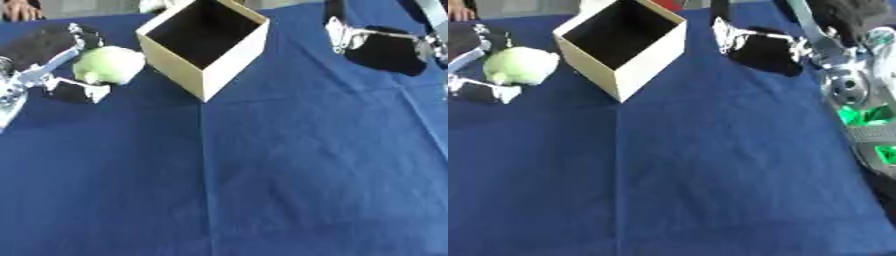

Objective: Pick up objects on the table and place them in the box.

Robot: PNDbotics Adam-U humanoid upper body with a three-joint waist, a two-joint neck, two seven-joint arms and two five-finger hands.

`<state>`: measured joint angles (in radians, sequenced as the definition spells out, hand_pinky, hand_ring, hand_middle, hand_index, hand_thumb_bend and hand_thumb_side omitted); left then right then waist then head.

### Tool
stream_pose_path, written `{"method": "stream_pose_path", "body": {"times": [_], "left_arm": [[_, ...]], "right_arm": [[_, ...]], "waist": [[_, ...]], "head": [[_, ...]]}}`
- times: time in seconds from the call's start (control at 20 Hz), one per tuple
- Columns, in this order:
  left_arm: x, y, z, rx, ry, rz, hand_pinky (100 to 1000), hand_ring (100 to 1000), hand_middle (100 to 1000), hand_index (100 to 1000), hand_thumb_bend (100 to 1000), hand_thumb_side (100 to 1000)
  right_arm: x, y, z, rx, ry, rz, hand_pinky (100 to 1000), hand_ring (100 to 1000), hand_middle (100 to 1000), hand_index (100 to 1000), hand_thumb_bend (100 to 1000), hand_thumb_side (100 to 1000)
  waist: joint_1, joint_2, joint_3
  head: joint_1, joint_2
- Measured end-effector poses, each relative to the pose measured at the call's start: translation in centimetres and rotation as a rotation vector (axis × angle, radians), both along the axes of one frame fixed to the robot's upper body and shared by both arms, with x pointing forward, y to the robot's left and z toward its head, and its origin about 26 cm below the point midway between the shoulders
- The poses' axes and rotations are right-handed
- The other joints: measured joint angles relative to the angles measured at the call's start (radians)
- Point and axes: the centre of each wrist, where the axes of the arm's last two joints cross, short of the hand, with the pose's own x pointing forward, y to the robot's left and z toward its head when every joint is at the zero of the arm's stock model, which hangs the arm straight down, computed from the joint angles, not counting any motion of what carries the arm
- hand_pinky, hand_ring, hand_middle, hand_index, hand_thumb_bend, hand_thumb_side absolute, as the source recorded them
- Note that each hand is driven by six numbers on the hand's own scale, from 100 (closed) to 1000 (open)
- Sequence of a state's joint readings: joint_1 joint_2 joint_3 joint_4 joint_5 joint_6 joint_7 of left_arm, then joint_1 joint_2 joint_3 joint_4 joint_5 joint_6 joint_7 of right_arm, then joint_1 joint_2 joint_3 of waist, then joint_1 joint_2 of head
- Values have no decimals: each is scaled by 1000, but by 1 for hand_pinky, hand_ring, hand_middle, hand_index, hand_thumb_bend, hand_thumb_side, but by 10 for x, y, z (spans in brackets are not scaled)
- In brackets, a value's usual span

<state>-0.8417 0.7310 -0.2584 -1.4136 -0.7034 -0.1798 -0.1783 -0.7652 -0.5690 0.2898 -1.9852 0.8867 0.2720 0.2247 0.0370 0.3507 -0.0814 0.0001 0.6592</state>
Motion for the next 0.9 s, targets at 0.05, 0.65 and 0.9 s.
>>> {"method": "stream_pose_path", "body": {"times": [0.05,0.65,0.9], "left_arm": [[0,-2,8,-4,-18,-4,420,592,576,715,100,232],[25,-43,54,-24,-123,-50,425,594,571,710,100,232],[40,-65,57,-41,-121,-74,424,592,570,711,100,233]], "right_arm": [[0,0,0,0,0,0,930,821,801,845,100,464],[-1,2,5,-2,-18,7,931,823,801,844,100,460],[-1,3,7,-2,-23,11,931,822,801,845,100,462]], "waist": [[1,0,0],[4,8,-18],[4,15,-29]], "head": [[-1,-1],[-13,-44],[-10,-66]]}}
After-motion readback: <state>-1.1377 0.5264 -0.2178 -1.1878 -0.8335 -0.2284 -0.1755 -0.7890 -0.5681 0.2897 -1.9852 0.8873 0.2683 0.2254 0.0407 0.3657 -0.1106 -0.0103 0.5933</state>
